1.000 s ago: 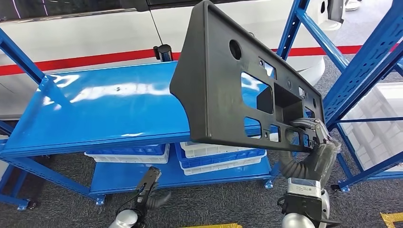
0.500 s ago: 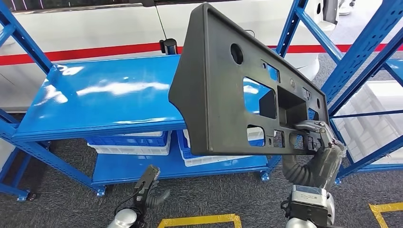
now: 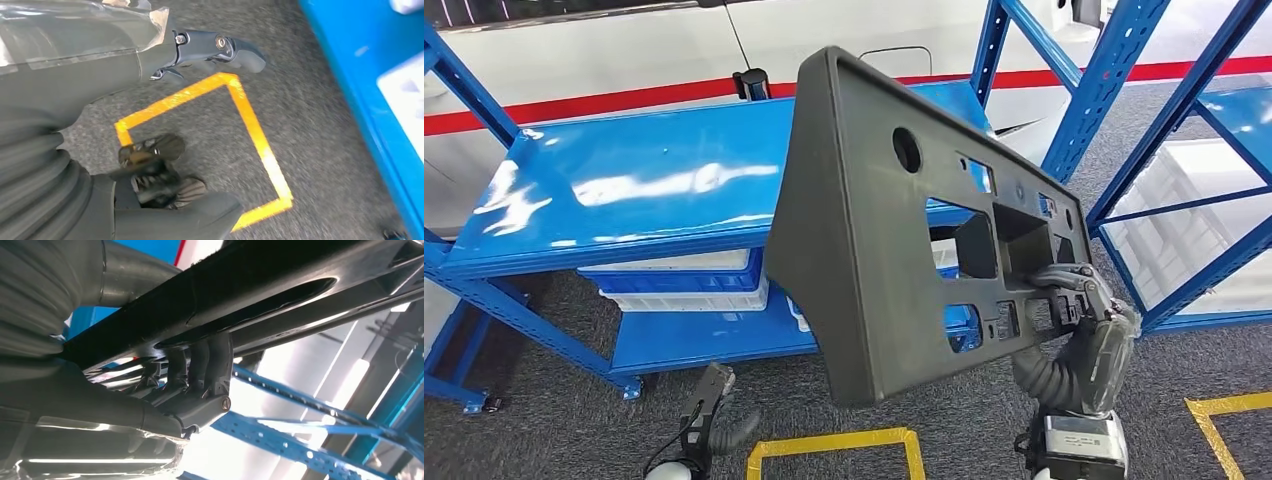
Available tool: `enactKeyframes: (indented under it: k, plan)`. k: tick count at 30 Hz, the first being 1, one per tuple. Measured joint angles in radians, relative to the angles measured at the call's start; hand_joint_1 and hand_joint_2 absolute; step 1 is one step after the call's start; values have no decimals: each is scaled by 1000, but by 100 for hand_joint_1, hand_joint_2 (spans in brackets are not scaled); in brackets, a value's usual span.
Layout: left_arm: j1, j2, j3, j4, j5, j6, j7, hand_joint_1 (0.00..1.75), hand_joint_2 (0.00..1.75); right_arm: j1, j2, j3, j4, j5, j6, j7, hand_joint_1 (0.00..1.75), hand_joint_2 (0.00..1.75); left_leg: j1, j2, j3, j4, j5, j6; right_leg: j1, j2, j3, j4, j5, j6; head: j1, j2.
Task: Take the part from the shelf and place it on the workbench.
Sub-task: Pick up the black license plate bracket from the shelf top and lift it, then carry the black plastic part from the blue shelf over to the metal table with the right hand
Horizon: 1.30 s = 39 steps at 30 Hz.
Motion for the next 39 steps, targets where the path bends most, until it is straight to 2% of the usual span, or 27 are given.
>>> enactKeyframes:
  k: [1,2,4,6,8,10,12,14,15,16,17,18,19,20,22,24,25,27,29,30,31,32,34,35,36,37,39]
  plan:
    - [15,2,14,-14,-7,-2,-1,0,175,5,0,-3,0,-9,10,-7,175,175,-1,-1,26,-16,12,5,3,0,-9,0,8,1,0,0]
    - [28,4,28,-28,-17,-8,-1,0,175,9,1,-7,-2,-18,17,-12,175,175,-3,-3,69,-66,32,14,5,1,-18,0,15,2,0,0]
    - [58,12,52,-60,-48,-26,-7,0,175,17,1,-16,-7,-35,23,-21,175,175,-12,-7,171,-200,54,35,8,1,-29,0,28,6,0,0]
    - [102,19,62,-94,-84,-43,-21,0,175,27,-5,-27,-12,-54,17,-33,175,175,-24,-6,222,-272,57,43,6,-1,-29,-3,40,18,-1,0]
    - [149,20,68,-122,-103,-50,-30,0,175,36,-13,-37,-14,-70,10,-45,175,175,-33,-2,220,-283,71,43,3,-1,-25,-13,55,35,-2,0]
    - [178,20,73,-143,-110,-52,-33,0,175,46,-23,-46,-15,-76,6,-52,175,175,-31,3,209,-301,96,50,5,-4,-35,-3,43,41,-2,0]
    - [196,17,74,-157,-114,-54,-37,0,175,52,-35,-54,-16,-82,3,-56,175,175,-27,7,191,-314,126,60,9,-6,-63,71,-27,30,2,0]
    - [215,13,75,-160,-114,-56,-43,0,175,58,-45,-58,-15,-93,2,-61,175,175,-29,10,166,-315,147,65,9,-6,-89,187,-102,23,5,0]
    - [225,11,75,-160,-112,-57,-47,0,175,62,-49,-58,-15,-99,2,-64,175,175,-29,12,152,-314,156,64,8,-6,-88,227,-116,28,4,0]
    - [234,10,75,-160,-110,-56,-53,0,175,66,-52,-59,-14,-106,2,-67,175,175,-29,14,139,-313,166,62,7,-7,-71,235,-113,38,4,0]
    - [243,8,75,-160,-106,-56,-58,0,175,69,-55,-60,-14,-112,3,-70,175,175,-29,15,128,-311,174,60,6,-7,-37,209,-97,50,5,0]
    - [249,5,75,-160,-101,-54,-63,0,175,71,-57,-60,-13,-118,3,-72,175,175,-28,16,118,-308,182,56,4,-8,13,153,-80,59,5,0]
    - [255,3,75,-161,-94,-52,-69,0,175,71,-58,-60,-12,-123,5,-73,175,175,-29,16,108,-303,188,51,3,-9,68,80,-76,64,5,0]
    - [260,2,75,-162,-85,-49,-75,0,175,71,-58,-60,-11,-128,7,-74,175,175,-29,16,100,-297,194,46,5,-9,111,19,-77,62,4,0]
    - [272,-1,75,-164,-68,-44,-85,0,175,71,-58,-60,-5,-137,15,-76,175,175,-32,16,87,-287,205,35,9,-8,141,-45,-91,51,2,0]
    - [284,-4,75,-165,-54,-37,-94,0,175,69,-57,-61,4,-143,22,-77,175,175,-30,14,82,-281,209,25,8,-9,129,-47,-84,36,1,0]
    - [289,-4,75,-165,-47,-33,-97,0,175,67,-57,-61,9,-146,25,-77,175,175,-28,10,78,-271,196,20,5,-10,125,-47,-78,26,0,0]
    - [299,-4,75,-165,-31,-24,-104,0,175,62,-53,-61,17,-152,30,-80,175,175,-22,2,55,-206,122,6,-2,-13,112,-48,-61,5,-2,0]
    - [305,-5,74,-165,-19,-18,-108,0,175,59,-51,-62,24,-155,34,-83,175,175,-16,-2,25,-91,33,-5,0,-14,93,-46,-43,-4,-4,0]
    - [307,-5,74,-165,-15,-15,-109,0,175,58,-50,-62,27,-156,35,-85,175,175,-13,-3,20,-45,12,-8,1,-13,83,-45,-34,-3,-4,0]
    - [310,-5,74,-165,-12,-12,-109,0,175,58,-50,-62,30,-157,35,-85,175,175,-11,-3,28,-28,11,-10,1,-13,72,-44,-25,0,-4,0]
    - [313,-4,74,-165,-8,-10,-110,0,175,58,-50,-62,32,-157,35,-86,175,175,-9,-3,54,-46,28,-8,2,-13,62,-43,-18,2,-4,0]
    - [318,-4,74,-167,-2,-7,-111,0,175,58,-50,-64,34,-157,35,-87,175,175,-9,-5,150,-174,70,0,1,-12,48,-43,-5,9,-5,0]
    - [320,-3,74,-169,1,-6,-111,0,175,58,-50,-66,34,-157,34,-88,175,175,-11,-7,195,-241,82,6,2,-12,44,-43,1,14,-4,0]
    - [323,-2,74,-170,3,-3,-112,0,175,59,-51,-69,34,-157,32,-89,175,175,-14,-9,223,-287,86,12,2,-12,41,-43,8,21,-4,0]
    - [326,-1,74,-172,5,-1,-112,0,175,60,-51,-72,34,-156,30,-90,175,175,-18,-11,235,-310,85,17,2,-13,38,-44,14,28,-5,0]
    - [334,1,74,-176,8,3,-112,0,175,65,-52,-79,33,-155,24,-91,175,175,-24,-9,228,-316,98,30,2,-13,35,-48,26,43,-6,0]
